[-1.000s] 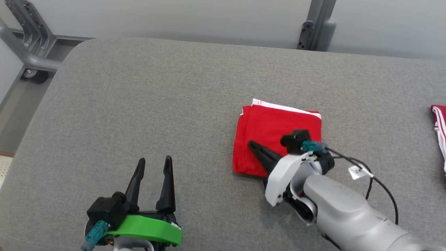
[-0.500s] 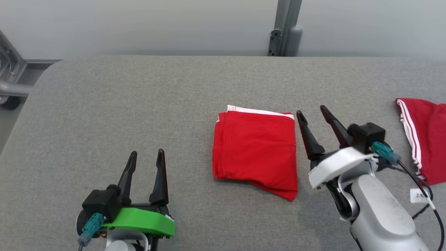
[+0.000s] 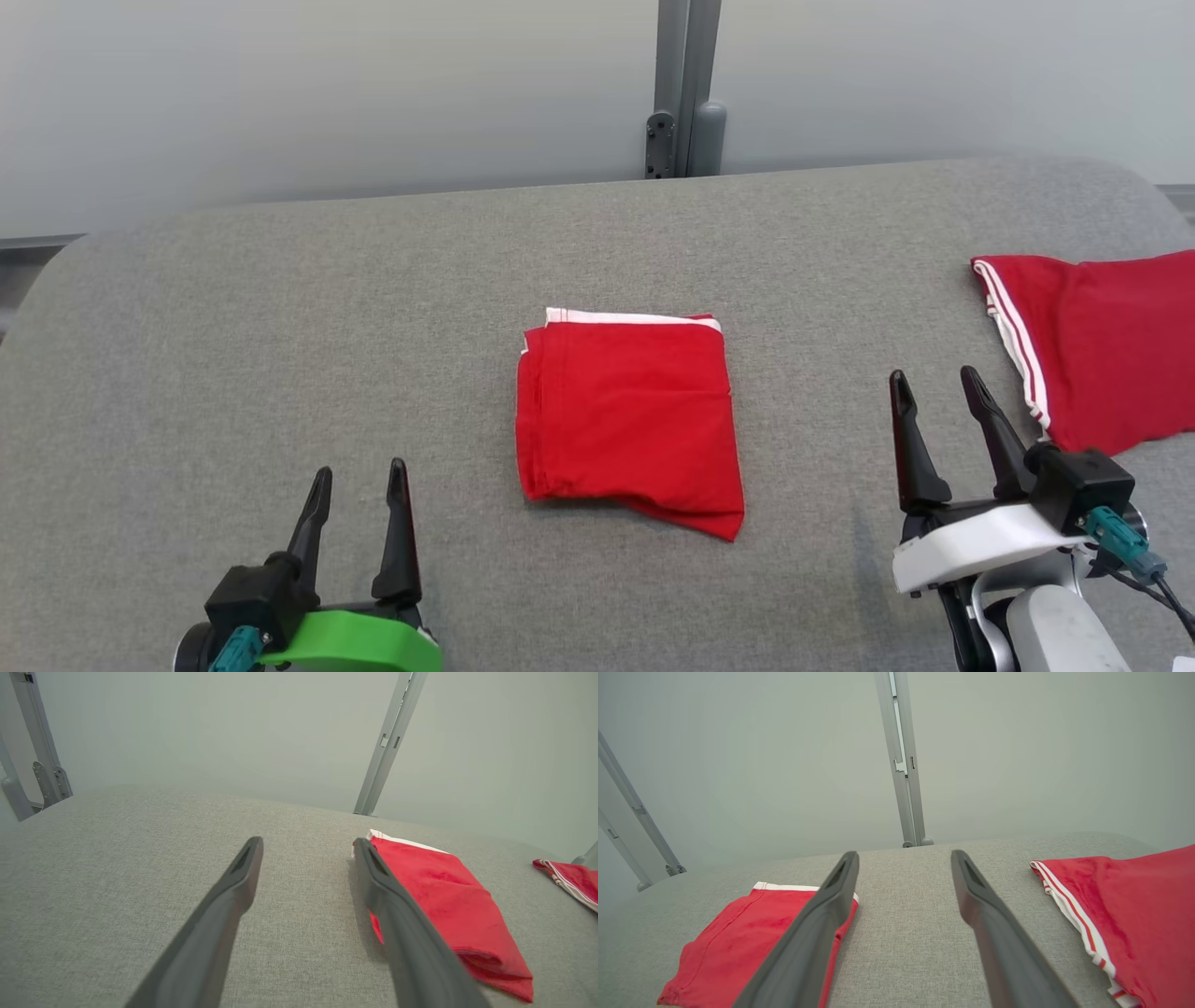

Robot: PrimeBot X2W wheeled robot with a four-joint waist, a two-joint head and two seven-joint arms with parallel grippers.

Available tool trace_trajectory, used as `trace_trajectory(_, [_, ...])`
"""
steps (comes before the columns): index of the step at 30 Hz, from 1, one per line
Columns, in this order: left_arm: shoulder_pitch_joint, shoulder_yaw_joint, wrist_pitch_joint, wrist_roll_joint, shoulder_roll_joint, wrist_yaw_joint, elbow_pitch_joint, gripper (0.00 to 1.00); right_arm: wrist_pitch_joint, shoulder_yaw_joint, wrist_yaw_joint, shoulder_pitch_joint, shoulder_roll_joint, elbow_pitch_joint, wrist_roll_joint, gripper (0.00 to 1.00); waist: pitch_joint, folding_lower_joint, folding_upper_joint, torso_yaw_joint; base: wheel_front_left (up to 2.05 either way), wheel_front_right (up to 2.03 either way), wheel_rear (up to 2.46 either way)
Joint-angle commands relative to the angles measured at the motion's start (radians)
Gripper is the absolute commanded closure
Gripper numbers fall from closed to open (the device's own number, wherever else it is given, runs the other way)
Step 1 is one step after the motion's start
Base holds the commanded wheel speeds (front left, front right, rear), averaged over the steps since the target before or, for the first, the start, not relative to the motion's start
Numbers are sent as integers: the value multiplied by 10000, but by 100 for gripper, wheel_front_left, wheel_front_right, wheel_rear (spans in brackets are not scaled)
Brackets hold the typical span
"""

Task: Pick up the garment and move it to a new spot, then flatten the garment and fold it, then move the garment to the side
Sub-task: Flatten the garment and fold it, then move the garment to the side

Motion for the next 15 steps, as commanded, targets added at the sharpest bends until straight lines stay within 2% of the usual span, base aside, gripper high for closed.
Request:
trace_trajectory(1, [205,105,-30,112,-18,-27,62,0,-24,52,0,154,2,-89,-78,0,-122,0,-1,-132,0,0,0])
trace_trajectory(15, [494,626,-31,621,-343,-360,371,0,-24,318,0,379,7,108,317,0,-314,0,-1,-142,0,0,0])
